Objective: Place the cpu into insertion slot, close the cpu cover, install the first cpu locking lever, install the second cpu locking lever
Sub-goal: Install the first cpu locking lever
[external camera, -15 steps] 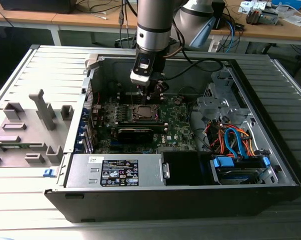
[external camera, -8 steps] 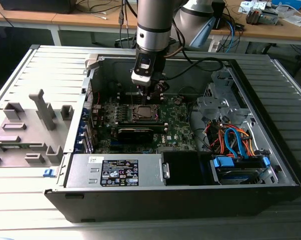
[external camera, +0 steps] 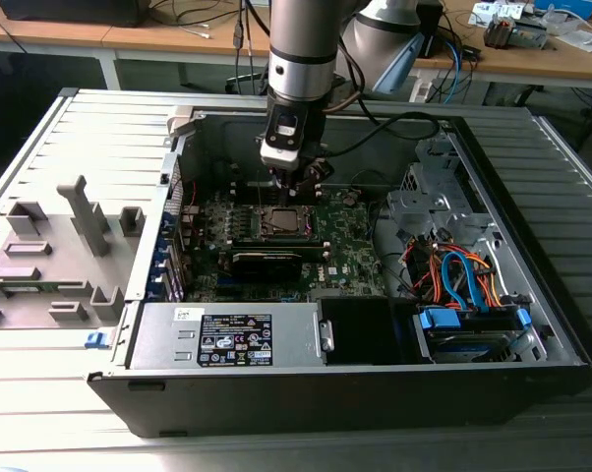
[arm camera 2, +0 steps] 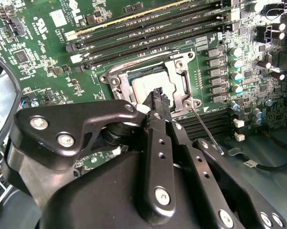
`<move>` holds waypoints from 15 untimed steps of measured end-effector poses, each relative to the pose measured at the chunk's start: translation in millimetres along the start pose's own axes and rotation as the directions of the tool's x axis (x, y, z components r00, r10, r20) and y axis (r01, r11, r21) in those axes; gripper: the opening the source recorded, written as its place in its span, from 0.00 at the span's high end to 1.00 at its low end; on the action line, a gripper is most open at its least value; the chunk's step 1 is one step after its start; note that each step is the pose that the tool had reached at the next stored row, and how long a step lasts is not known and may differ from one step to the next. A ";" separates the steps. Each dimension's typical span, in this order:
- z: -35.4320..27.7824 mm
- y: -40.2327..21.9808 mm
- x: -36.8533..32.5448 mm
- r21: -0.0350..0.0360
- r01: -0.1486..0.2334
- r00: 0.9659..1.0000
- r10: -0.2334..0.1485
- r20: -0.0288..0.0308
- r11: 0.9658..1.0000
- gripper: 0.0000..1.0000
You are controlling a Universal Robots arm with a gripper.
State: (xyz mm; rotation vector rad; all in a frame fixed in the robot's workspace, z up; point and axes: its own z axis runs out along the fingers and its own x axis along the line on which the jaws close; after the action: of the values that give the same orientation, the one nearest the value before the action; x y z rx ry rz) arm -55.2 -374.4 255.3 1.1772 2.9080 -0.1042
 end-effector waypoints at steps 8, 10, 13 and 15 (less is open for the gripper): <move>0.0 0.0 0.0 -0.001 0.028 1.000 -0.028 0.002 1.000 0.89; 0.0 0.0 0.0 -0.001 0.033 0.999 -0.033 0.002 0.999 0.89; 0.0 0.0 0.0 -0.001 0.041 0.999 -0.041 0.002 0.999 0.89; 0.0 0.0 0.0 -0.001 0.047 0.999 -0.047 0.003 0.999 0.89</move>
State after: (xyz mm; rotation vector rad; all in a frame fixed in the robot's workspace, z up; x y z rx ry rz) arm -55.2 -374.4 255.3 1.1071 2.9338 -0.1040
